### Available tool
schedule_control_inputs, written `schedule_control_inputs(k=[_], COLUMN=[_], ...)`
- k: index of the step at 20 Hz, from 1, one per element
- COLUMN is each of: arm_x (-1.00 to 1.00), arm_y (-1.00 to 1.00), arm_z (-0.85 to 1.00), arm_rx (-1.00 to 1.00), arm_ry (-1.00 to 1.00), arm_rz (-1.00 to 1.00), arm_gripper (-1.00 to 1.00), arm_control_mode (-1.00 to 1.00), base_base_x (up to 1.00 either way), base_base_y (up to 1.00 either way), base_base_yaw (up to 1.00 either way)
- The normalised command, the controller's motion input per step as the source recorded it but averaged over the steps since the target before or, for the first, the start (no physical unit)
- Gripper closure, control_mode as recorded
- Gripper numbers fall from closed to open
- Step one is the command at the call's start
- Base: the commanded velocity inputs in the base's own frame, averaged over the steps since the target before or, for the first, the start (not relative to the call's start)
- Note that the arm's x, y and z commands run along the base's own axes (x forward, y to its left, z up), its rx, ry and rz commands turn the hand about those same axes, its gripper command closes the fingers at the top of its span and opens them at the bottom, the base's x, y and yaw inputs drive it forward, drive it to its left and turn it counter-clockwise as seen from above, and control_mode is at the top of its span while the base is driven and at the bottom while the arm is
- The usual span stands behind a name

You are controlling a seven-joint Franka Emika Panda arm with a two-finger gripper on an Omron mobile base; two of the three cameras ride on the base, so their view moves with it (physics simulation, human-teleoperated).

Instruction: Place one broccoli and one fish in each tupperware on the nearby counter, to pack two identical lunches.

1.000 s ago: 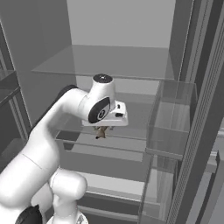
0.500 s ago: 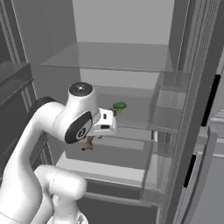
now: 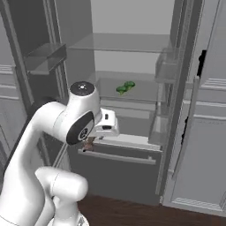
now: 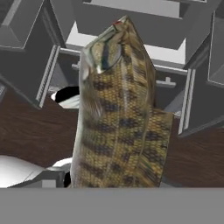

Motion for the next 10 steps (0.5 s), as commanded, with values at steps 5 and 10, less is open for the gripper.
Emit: schedule_control_inputs(k=[5, 10], arm_x=[0.00, 0.00], arm_y=[0.00, 0.00], arm_z=[0.00, 0.00], arm_rx=[0.00, 0.00], arm_ry=[0.00, 0.00], arm_rz=[0.00, 0.00], arm_gripper=[1.00, 1.00], arm_control_mode=[1.00, 1.00], base_base_x=[-0.95, -0.39], base_base_y=[0.62, 0.43], base_base_yaw=[0.38, 0.66])
